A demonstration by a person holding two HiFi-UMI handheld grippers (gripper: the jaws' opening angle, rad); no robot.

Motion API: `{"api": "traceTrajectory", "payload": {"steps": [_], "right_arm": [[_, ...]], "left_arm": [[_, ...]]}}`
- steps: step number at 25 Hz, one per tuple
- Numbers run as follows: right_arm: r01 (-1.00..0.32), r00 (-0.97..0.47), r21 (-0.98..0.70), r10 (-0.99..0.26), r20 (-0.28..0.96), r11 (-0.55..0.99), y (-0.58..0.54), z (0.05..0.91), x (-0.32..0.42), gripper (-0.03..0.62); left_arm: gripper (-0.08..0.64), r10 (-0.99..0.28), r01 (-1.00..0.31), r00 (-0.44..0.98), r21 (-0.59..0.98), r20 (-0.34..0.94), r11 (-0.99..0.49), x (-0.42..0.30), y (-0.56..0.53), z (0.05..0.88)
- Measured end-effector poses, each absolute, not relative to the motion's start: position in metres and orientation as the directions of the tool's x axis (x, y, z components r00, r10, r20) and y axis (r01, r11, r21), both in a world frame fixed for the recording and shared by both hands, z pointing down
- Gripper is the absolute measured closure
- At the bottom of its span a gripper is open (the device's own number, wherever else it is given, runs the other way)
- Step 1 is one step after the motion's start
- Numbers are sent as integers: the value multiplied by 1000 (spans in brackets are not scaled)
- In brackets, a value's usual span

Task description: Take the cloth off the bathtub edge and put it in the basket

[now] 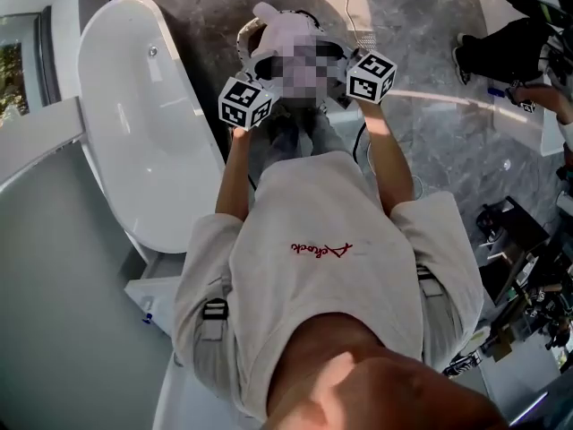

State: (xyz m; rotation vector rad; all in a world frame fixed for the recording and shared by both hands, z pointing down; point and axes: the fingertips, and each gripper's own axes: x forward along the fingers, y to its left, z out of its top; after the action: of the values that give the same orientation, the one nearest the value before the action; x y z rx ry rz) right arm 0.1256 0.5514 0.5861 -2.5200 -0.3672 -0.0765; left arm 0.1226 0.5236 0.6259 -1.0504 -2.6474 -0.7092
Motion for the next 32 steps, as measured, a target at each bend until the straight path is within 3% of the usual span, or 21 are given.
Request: {"api": "traceTrajectory", "payload": {"steps": [10,17,18,19,20,21,23,24,32], "right_arm": [[316,949,-597,233,214,-738,560,647,120,540],[411,910,-562,292,293,-718,576,679,117,533],[433,900,-559,307,309,-707,580,685,116,511],[456,889,-560,319,329,-692,584,691,115,451],[480,876,-559,328,355,-677,587,697,114,359],[508,859,-549,340,383,-664,589,704,113,322],[571,816,-500,384,433,-651,593,715,106,339],[594,797,-473,399,453,-650,594,720,103,336],[596,798,-485,406,445,-640,596,723,105,354]], "left_arm": [[476,560,706,-708,424,430,567,116,528,685],[455,592,754,-657,411,466,512,131,540,707],[432,601,765,-644,409,473,498,135,543,710],[407,600,774,-633,408,490,485,138,543,715],[350,585,781,-625,408,517,474,141,542,723],[285,558,785,-619,409,553,466,142,538,733],[143,493,789,-609,415,621,452,144,529,753],[107,479,795,-601,415,640,443,146,526,760],[100,550,812,-583,397,598,428,150,538,753]]}}
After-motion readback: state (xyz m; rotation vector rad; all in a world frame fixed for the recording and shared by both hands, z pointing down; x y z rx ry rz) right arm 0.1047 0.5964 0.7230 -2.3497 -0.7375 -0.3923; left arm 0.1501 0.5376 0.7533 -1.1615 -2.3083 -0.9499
